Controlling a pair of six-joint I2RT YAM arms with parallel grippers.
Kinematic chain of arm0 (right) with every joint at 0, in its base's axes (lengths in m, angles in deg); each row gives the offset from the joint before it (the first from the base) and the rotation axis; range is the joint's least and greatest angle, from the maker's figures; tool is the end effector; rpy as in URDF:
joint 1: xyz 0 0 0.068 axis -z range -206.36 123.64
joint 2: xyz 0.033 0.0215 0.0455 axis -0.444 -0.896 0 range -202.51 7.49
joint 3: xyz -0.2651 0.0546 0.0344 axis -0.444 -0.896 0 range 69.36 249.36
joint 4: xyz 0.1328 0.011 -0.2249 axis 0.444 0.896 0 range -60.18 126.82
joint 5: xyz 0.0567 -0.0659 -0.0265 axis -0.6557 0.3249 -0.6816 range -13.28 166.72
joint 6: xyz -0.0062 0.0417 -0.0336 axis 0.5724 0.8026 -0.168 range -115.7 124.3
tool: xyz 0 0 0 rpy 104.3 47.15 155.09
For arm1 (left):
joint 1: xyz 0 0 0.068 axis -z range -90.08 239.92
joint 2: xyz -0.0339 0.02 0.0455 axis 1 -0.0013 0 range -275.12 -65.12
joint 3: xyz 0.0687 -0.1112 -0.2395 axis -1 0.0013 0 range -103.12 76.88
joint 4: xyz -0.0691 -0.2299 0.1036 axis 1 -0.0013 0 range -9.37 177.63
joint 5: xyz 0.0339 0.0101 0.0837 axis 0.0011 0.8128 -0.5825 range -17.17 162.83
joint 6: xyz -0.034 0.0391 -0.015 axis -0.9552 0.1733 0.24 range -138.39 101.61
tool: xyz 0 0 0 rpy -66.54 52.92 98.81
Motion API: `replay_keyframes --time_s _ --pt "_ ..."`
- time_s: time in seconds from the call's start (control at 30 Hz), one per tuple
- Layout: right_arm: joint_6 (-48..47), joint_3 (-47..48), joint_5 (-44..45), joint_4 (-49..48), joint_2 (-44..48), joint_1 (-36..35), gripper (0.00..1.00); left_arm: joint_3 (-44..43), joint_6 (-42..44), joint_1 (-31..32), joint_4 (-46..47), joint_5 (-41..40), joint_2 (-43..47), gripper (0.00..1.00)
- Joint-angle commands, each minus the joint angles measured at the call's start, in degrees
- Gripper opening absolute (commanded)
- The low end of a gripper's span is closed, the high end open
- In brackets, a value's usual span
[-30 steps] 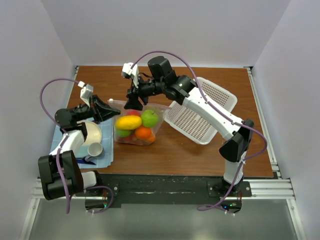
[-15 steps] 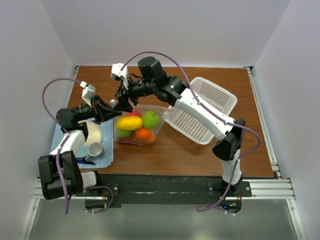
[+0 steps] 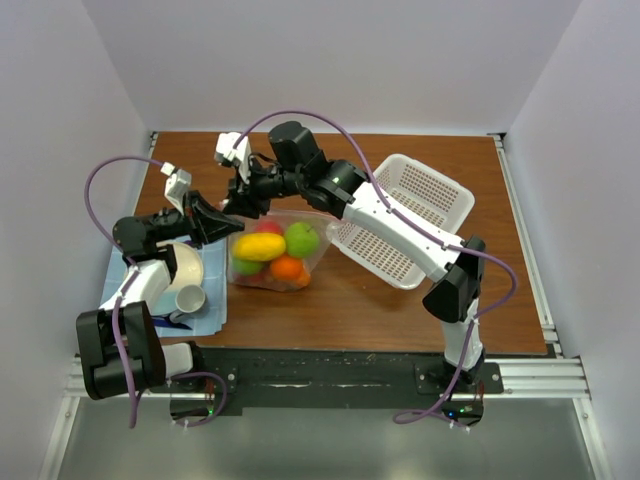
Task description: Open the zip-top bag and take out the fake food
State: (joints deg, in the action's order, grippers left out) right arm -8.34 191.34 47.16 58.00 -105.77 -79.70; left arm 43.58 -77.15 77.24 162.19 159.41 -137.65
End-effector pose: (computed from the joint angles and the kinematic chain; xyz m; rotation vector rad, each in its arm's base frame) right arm 0.2583 0.3765 0.4175 -1.3678 1.4381 0.9625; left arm 0.2326 0.0159 0.3008 0.7332 1.5352 -1.3291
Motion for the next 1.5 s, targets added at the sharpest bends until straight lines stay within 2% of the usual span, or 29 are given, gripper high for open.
replay_keyframes --time_s 0.0,0.13,0.27,0.57,0.8,1.0,1.03,1.07,1.1,1.13,1.17,1.27,1.47 --pt "0.3 1.0 0.6 -2.4 0.5 -0.1 0.27 -0.5 1.3 0.3 34.1 4.3 1.0 0.07" --pt "0.3 0.7 0.7 -2.3 0.6 -0.1 0.17 -0.3 1.5 0.4 34.1 4.6 1.0 0.07" --pt "0.3 -0.2 1.1 -2.6 1.4 -0.1 0.0 0.3 2.0 0.3 34.1 4.8 1.2 0.07" --pt "-2.1 -6.0 5.3 -1.8 5.8 1.2 0.0 -2.7 2.2 0.0 34.2 4.6 0.3 0.06" --pt "-3.4 -17.1 8.3 -2.4 14.7 2.5 0.0 -5.1 3.0 -1.9 34.2 4.6 -1.6 0.05" --pt "-2.7 -21.3 8.6 -3.8 19.2 2.6 0.0 -4.8 3.7 -2.4 34.1 4.5 -3.5 0.06" --pt "-2.1 -21.4 8.1 -4.1 19.2 2.7 0.0 -4.4 3.6 -2.3 34.2 3.8 -3.8 0.09" --pt "-1.6 -21.3 7.8 -4.4 18.9 2.6 0.0 -4.2 2.7 -2.0 34.1 3.4 -3.9 0.18" --pt "-1.1 -20.9 7.2 -5.1 18.7 2.6 0.0 -4.0 2.3 -1.6 34.0 2.9 -4.1 0.39" --pt "0.2 -20.6 6.1 -5.4 18.2 2.6 0.0 -3.7 2.3 -1.0 34.0 2.9 -3.8 0.47" --pt "0.9 -20.1 5.5 -5.7 17.2 2.7 0.0 -3.7 2.5 0.2 34.0 2.9 -3.5 0.7" --pt "2.9 -17.7 3.0 -5.9 14.1 2.6 0.0 -4.4 2.2 2.7 33.5 2.7 -2.4 0.77" --pt "5.0 -12.5 0.7 -4.4 10.9 2.6 0.0 -7.4 1.7 4.8 32.8 2.7 -2.6 0.77"
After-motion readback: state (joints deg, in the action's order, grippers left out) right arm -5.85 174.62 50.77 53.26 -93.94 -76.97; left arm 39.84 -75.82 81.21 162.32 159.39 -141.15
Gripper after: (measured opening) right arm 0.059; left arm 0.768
